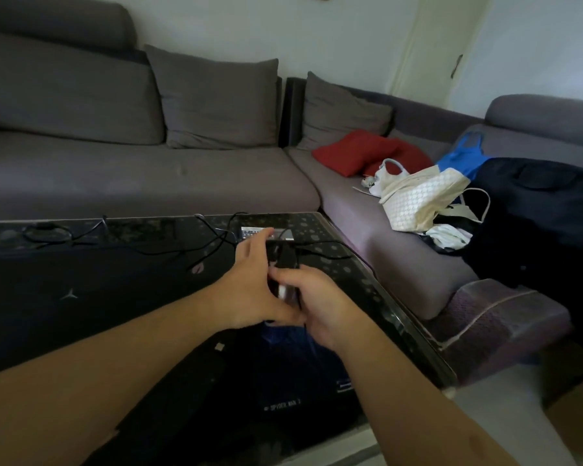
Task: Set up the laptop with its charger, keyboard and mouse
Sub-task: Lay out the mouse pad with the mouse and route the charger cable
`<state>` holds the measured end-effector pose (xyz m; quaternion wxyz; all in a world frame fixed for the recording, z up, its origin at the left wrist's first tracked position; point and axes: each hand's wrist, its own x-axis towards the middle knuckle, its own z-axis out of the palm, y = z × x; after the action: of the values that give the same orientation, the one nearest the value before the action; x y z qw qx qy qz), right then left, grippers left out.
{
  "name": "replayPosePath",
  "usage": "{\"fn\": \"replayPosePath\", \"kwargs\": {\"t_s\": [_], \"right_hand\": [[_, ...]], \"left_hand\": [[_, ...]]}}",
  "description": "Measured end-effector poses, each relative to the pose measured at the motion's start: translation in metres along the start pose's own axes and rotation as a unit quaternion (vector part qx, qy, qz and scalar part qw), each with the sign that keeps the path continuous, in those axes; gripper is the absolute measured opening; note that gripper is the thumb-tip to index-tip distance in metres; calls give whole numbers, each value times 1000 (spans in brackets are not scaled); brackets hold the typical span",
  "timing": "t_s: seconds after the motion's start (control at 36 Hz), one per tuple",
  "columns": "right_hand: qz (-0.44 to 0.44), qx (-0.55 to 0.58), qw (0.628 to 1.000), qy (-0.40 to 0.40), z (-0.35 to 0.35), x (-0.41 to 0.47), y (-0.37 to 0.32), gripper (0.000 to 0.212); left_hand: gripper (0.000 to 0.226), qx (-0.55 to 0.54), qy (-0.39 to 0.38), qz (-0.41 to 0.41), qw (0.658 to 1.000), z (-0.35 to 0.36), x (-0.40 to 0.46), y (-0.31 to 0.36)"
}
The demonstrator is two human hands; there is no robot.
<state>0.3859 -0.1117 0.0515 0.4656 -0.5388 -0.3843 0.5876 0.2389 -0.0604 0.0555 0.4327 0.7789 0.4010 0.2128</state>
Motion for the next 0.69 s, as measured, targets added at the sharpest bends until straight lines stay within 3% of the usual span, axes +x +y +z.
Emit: {"fn": "replayPosePath", "kwargs": {"t_s": [0.08,0.17,0.22,0.25,0.36,0.47,0.53,0.64,0.69], "right_hand": [[-25,17,999,10,12,0,3,30],[-45,71,996,13,20,3,9,35],[-54,94,994,10,24,7,16,39],[-54,102,993,-1,27,8,18,42],[-39,75,996,-4,43,13,21,44],[-9,-149,975,166,56,22,18,48],[-61,-257,942,207,56,24,22,58],[-139,-426,875,183,52,20,26,64],[-118,-427,883,155,49,19,23,61]], "left_hand": [[134,-97,7,-30,995,-15,-6,-4],[89,-228,83,-71,968,-25,-7,-19],[50,-212,111,-119,964,-30,-7,-31],[41,-193,102,-147,965,-32,-7,-33],[40,-311,44,-184,931,-33,-19,-41],[17,-385,15,-184,904,-29,-22,-42],[18,-413,33,-183,892,-28,-21,-40],[36,-425,44,-162,890,-30,-18,-42],[48,-421,60,-151,892,-31,-17,-43]]}}
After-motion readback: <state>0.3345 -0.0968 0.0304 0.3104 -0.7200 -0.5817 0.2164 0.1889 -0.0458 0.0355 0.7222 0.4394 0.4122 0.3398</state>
